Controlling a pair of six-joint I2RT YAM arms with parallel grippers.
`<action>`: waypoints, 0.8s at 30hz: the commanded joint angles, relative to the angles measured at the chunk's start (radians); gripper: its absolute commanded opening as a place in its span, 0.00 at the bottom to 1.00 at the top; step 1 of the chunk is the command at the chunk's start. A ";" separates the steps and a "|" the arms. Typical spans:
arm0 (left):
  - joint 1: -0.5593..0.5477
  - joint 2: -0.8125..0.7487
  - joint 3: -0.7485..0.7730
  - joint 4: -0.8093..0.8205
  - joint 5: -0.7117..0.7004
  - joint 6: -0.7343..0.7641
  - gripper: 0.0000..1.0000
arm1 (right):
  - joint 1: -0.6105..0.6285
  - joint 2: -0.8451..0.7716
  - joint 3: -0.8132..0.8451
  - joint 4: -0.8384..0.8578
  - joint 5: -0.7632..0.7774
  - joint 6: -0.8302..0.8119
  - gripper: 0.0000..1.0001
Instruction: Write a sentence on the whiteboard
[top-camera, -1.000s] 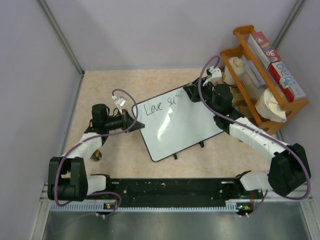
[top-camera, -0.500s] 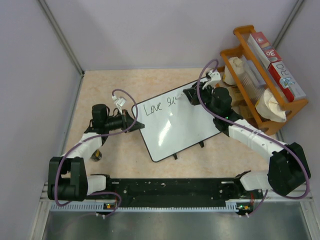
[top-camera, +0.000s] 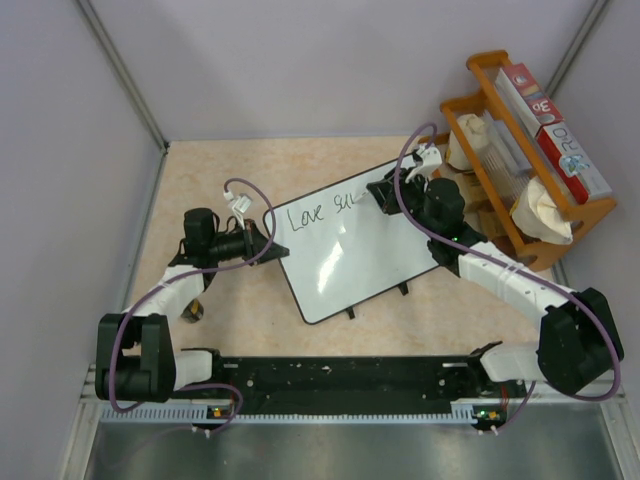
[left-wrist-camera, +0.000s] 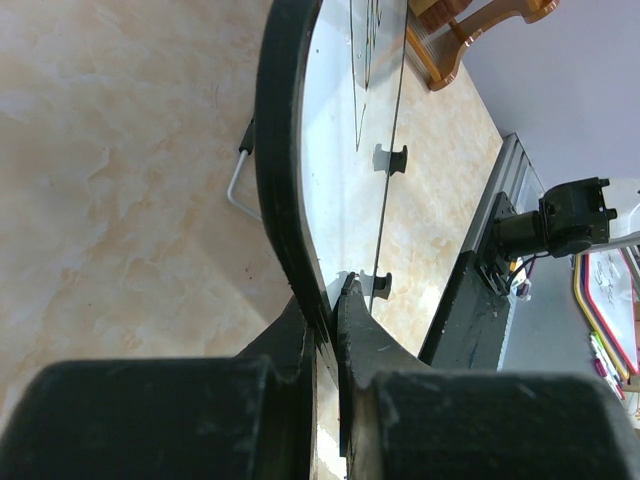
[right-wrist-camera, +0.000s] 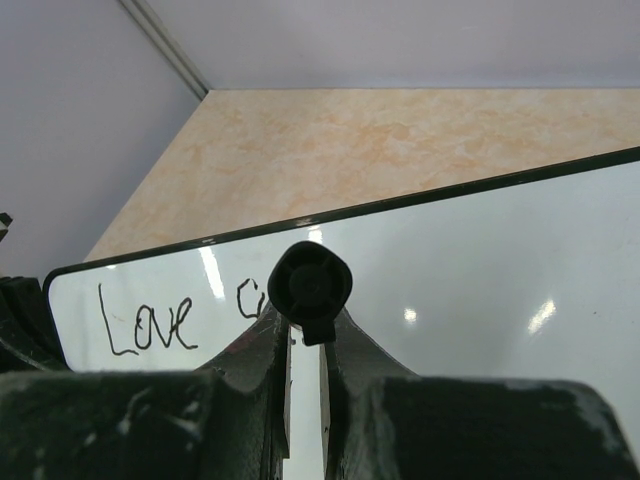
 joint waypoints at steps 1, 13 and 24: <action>-0.028 0.016 -0.009 -0.002 -0.115 0.233 0.00 | -0.012 -0.008 -0.011 -0.008 0.007 -0.010 0.00; -0.028 0.013 -0.009 -0.005 -0.116 0.233 0.00 | -0.011 0.006 0.057 0.001 0.024 -0.007 0.00; -0.031 0.011 -0.009 -0.006 -0.116 0.234 0.00 | -0.012 0.032 0.111 -0.006 0.037 -0.010 0.00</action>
